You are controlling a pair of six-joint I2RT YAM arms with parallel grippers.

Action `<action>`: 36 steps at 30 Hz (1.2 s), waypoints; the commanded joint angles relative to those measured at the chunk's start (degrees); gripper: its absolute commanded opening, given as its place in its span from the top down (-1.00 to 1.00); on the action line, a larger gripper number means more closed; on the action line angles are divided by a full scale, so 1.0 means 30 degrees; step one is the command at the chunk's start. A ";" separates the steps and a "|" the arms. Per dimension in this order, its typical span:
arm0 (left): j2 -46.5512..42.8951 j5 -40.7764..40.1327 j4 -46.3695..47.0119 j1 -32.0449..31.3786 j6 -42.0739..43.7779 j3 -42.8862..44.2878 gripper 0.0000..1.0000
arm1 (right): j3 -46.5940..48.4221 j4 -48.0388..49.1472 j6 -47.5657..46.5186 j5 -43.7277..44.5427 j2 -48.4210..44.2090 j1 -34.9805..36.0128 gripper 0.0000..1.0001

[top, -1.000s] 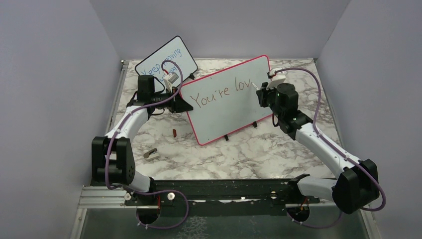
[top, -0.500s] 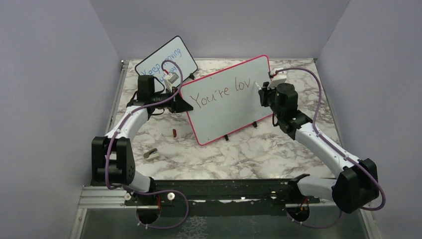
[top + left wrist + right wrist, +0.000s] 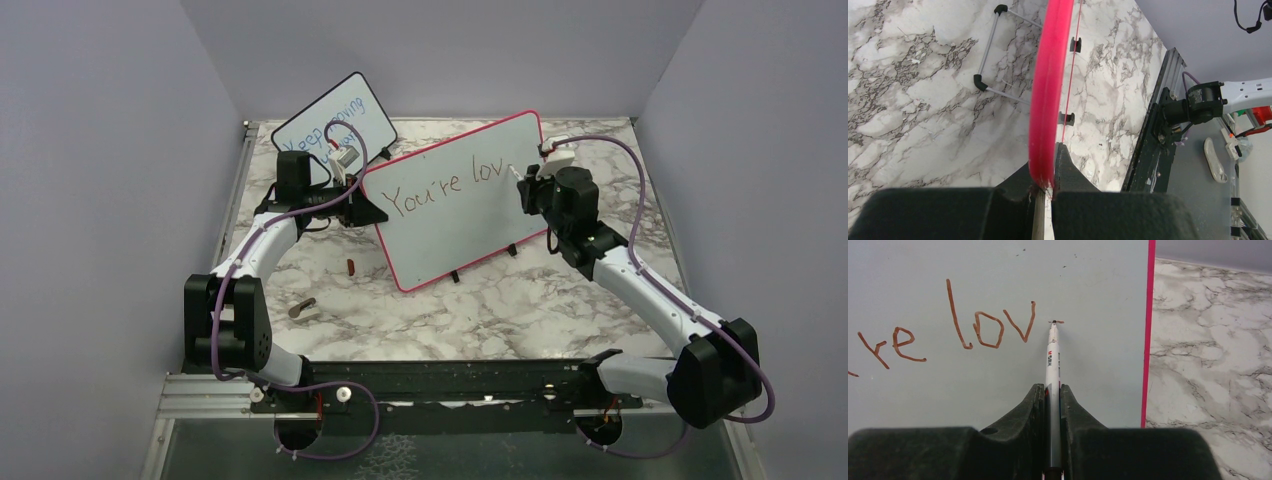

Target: Write a sentence on the whiteboard

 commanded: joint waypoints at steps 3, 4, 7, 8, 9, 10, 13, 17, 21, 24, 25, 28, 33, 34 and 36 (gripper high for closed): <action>0.0080 -0.1595 -0.1934 0.0111 0.0759 -0.0107 1.00 | 0.0779 0.0298 -0.0059 -0.0811 -0.0133 -0.0153 0.99; 0.0080 -0.1595 -0.1934 0.0117 0.0759 -0.0107 1.00 | 0.0824 0.0258 -0.0077 -0.0813 -0.0048 -0.0149 0.99; 0.0080 -0.1595 -0.1937 0.0116 0.0778 -0.0107 1.00 | 0.0908 0.0196 -0.0022 -0.0791 0.0156 -0.0153 0.99; 0.0080 -0.1595 -0.1934 0.0132 0.0776 -0.0107 1.00 | 0.0914 0.0223 -0.0021 -0.0745 0.0211 -0.0153 0.99; 0.0080 -0.1595 -0.1934 0.0123 0.0787 -0.0107 1.00 | 0.0922 0.0238 -0.0021 -0.0728 0.0255 -0.0153 0.99; 0.0080 -0.1595 -0.1934 0.0140 0.0788 -0.0107 1.00 | 0.0952 0.0239 -0.0050 -0.0678 0.0333 -0.0153 0.99; 0.0080 -0.1593 -0.1934 0.0139 0.0788 -0.0107 1.00 | 0.1074 0.0077 -0.0120 -0.0341 0.0588 -0.0153 0.99; 0.0106 -0.1588 -0.1934 0.0146 0.0778 -0.0107 1.00 | 0.1189 -0.0170 -0.0174 -0.0541 0.0677 -0.0153 0.99; 0.0117 -0.1595 -0.1930 0.0137 0.0759 -0.0107 1.00 | 0.1097 -0.0271 -0.0109 -0.0696 0.0539 -0.0138 0.99; 0.0132 -0.1595 -0.1934 0.0146 0.0759 -0.0082 1.00 | 0.1041 -0.0287 -0.0107 -0.0534 0.0525 -0.0145 0.99; 0.0138 -0.1595 -0.1941 0.0143 0.0759 -0.0078 1.00 | 0.1037 -0.0288 -0.0072 -0.0449 0.0514 -0.0152 0.99; 0.0139 -0.1645 -0.1934 0.0151 0.0759 -0.0107 1.00 | 0.1014 -0.0245 0.0008 -0.0562 0.0366 -0.0151 0.99; 0.0164 -0.1763 -0.1941 0.0135 0.0730 -0.0078 1.00 | 0.0871 -0.0601 0.0227 -0.0098 0.0088 -0.0153 0.99; 0.0167 -0.1744 -0.1935 0.0134 0.0730 -0.0078 1.00 | 0.0774 -0.0583 0.0303 0.0045 0.0016 -0.0153 0.99; 0.0162 -0.1742 -0.1934 0.0124 0.0728 -0.0078 1.00 | 0.0589 -0.0552 0.0330 0.0076 -0.0081 -0.0153 0.99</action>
